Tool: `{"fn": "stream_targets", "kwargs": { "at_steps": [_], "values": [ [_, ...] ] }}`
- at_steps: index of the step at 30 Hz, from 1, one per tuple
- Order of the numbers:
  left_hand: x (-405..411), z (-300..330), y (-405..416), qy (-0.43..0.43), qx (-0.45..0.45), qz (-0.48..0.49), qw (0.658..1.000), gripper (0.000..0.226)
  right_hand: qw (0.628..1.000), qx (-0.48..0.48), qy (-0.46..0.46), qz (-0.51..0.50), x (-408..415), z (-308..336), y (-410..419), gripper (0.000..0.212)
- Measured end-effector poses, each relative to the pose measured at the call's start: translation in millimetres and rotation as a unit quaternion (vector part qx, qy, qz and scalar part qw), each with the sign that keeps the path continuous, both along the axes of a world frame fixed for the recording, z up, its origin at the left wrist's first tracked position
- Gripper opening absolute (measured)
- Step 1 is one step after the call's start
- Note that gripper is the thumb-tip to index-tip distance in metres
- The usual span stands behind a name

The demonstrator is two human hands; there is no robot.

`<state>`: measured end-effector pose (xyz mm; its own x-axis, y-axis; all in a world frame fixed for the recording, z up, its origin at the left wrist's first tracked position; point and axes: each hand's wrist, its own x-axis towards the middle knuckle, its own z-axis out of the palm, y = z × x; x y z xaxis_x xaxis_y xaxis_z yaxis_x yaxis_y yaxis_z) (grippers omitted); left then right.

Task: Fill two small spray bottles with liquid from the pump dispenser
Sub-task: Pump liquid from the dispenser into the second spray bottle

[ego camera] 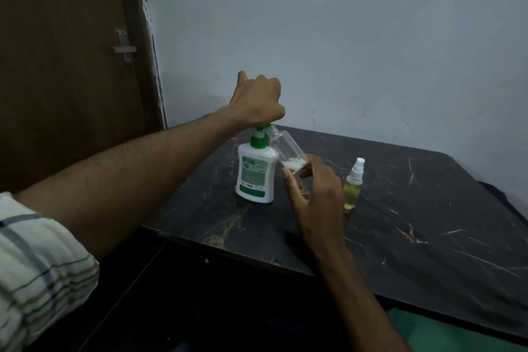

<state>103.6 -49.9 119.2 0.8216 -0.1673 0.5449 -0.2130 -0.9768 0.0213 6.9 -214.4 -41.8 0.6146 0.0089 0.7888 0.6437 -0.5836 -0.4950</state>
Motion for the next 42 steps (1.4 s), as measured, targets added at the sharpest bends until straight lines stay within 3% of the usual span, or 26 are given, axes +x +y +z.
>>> {"fn": "stream_targets", "kwargs": {
  "at_steps": [14, 42],
  "values": [
    [3.8, -6.0, -1.8, 0.012, -0.015, 0.006, 1.000, 0.021, 1.000, -0.006, 0.003, -0.007, 0.4, 0.0, 0.3, 0.035],
    [1.5, 0.4, -2.5, -0.008, 0.006, -0.010, 1.000, 0.012, 1.000, 0.003, -0.004, -0.003, 0.4, -0.8, -0.9, 0.039]
  ]
}}
